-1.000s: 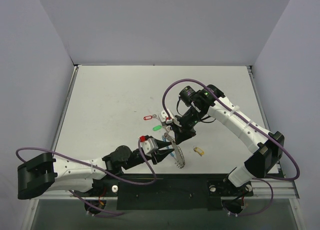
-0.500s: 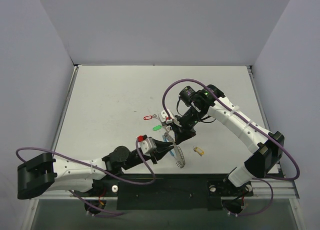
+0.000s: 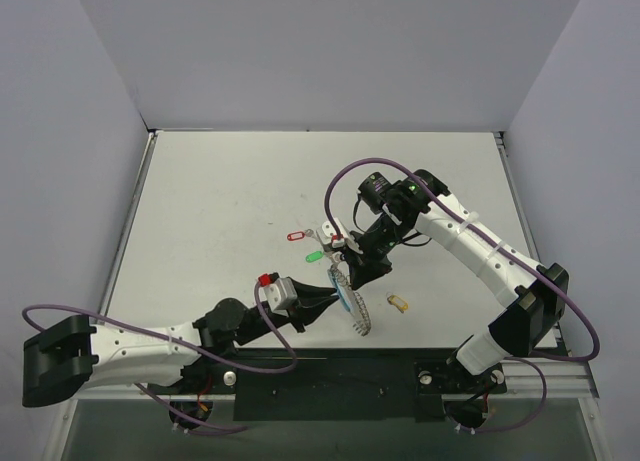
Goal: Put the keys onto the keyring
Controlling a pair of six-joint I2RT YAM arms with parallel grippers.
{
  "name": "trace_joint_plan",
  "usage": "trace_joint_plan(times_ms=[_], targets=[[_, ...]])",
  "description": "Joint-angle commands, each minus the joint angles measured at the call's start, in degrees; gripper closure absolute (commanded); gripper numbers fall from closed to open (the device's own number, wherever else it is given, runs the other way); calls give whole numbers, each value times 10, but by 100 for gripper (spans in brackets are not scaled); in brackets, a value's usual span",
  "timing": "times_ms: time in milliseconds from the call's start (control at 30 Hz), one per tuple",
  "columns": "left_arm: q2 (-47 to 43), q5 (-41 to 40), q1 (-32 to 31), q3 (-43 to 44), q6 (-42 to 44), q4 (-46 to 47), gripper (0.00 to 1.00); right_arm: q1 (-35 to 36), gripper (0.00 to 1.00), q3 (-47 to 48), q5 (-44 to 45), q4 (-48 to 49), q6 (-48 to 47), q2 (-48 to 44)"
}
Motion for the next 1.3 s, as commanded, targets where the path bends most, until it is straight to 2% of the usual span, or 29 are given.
trace_joint_plan(times_ms=[0,400,1000,1100,1267], targets=[[17,13,-3,25,-3,38,72,1,100,1,-35,-25,-4,1],[90,12,-3,63,16,69,69,1,100,1,-38,-25,-5,1],[106,-5,-3,77,22,72,70,1,100,0,-41,-25,-4,1],[105,-12,-3,78,22,73,71,1,100,1,-41,-24,-4,1],[103,-12,-3,74,22,77,80,1,100,0,-40,-23,-2,1]])
